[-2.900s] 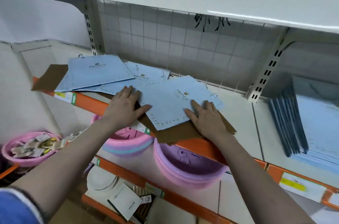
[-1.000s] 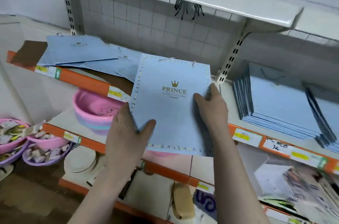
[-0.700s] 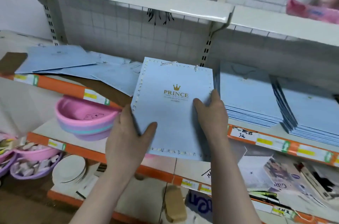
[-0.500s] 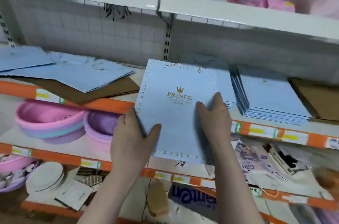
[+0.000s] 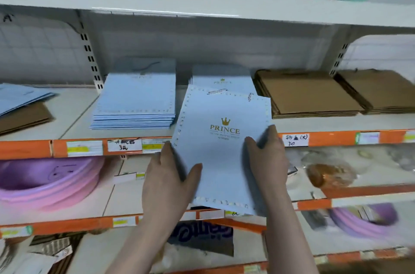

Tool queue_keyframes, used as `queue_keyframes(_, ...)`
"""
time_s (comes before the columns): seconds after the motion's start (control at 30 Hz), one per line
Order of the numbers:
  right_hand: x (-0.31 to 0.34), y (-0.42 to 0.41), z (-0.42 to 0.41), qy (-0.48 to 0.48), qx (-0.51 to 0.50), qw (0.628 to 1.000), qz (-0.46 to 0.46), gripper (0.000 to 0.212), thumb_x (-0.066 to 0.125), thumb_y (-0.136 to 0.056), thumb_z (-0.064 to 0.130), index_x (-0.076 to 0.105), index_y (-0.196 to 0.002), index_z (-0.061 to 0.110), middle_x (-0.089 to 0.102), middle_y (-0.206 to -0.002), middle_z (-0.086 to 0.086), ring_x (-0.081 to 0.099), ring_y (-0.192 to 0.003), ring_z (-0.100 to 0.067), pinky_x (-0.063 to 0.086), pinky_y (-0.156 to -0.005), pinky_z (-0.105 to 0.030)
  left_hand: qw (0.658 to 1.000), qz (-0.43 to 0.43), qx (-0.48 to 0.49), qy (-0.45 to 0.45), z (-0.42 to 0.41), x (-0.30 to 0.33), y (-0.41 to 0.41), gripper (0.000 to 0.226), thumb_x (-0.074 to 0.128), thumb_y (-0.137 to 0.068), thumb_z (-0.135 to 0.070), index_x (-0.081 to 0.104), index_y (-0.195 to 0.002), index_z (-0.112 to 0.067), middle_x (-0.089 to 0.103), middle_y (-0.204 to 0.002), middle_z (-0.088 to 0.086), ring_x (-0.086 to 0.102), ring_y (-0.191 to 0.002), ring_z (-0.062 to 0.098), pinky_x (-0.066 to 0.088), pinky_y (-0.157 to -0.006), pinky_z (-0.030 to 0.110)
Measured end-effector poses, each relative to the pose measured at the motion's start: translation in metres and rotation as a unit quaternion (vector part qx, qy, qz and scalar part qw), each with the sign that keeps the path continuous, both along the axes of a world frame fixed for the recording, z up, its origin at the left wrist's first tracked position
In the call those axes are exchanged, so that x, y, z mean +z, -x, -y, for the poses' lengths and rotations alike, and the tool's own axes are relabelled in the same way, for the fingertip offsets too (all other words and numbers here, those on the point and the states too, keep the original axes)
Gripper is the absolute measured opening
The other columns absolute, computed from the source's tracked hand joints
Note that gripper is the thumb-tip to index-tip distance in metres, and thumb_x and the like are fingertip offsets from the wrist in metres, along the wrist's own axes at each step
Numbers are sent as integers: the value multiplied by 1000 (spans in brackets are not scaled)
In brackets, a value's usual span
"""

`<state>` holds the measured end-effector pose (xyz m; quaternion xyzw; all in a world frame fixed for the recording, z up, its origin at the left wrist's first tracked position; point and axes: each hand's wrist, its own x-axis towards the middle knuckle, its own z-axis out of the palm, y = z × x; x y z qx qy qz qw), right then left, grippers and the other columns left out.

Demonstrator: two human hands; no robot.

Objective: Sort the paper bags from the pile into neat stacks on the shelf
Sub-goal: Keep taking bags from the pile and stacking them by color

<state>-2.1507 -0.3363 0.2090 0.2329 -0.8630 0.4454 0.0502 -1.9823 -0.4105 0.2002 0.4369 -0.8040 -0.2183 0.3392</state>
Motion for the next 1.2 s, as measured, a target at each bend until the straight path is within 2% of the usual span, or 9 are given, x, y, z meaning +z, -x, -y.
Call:
queue_keyframes(0.13,-1,30,11,-1,0,1000,-3,48,54,-88,28,40,-126,1,55,-109,-18,52,-95,-35,29,-64,-32,1000,4,-2,12,10,4,28,78,65,-80,-44,34,-141,-5,50,-128,14,44,-117,29,40,-87,37)
queue_keyframes(0.3,6,73,48,6,10,1000,-24,50,54,-89,28,39,-128,0,54,-116,-18,52,-99,-35,30,-69,-32,999,-21,-1,26,42,10,69,75,66,-81,-41,35,-139,-5,49,-125,14,45,-115,31,36,-80,32)
queue_keyframes(0.47,24,121,90,-13,20,999,-45,49,53,-90,28,39,-127,-2,53,-117,-18,52,-101,-35,34,-73,-34,999,-42,6,12,85,19,120,56,67,-80,-40,45,-119,-5,51,-114,14,47,-106,32,33,-72,31)
queue_keyframes(0.6,35,157,126,-22,38,998,-43,45,52,-91,28,43,-123,-1,55,-113,-19,53,-99,-34,36,-73,-32,999,-41,8,22,116,26,153,56,66,-81,-38,44,-118,-2,50,-111,15,48,-102,31,32,-72,29)
queue_keyframes(0.73,39,177,155,-43,53,997,-46,45,52,-89,25,44,-124,-2,55,-112,-20,52,-101,-35,37,-77,-34,1000,-17,23,11,137,25,172,56,65,-81,-40,45,-114,1,50,-107,16,47,-99,32,36,-75,34)
queue_keyframes(0.9,36,197,178,-75,81,992,-64,43,52,-89,24,46,-123,-2,55,-115,-23,49,-108,-38,41,-92,-42,999,6,38,-1,148,19,188,64,63,-82,-43,42,-122,3,51,-113,18,48,-103,34,41,-82,41)
queue_keyframes(1.03,25,201,183,-164,118,976,-85,57,42,-96,30,31,-140,-4,37,-141,-22,37,-127,-35,33,-105,-43,997,61,39,-21,148,15,193,71,56,-86,-49,34,-134,-1,47,-129,17,50,-109,36,44,-81,41)
queue_keyframes(1.13,15,204,186,-218,144,960,-100,61,32,-99,34,19,-145,-4,20,-151,-21,32,-132,-34,39,-103,-43,993,105,42,-32,147,16,194,79,47,-89,-54,20,-144,-4,34,-146,16,46,-121,36,44,-88,41)
queue_keyframes(1.2,11,207,188,-249,149,951,-107,58,28,-99,35,23,-144,-1,17,-152,-20,36,-130,-35,45,-95,-42,990,126,43,-42,147,17,195,83,44,-90,-56,14,-148,-5,25,-152,14,42,-127,36,42,-93,41)
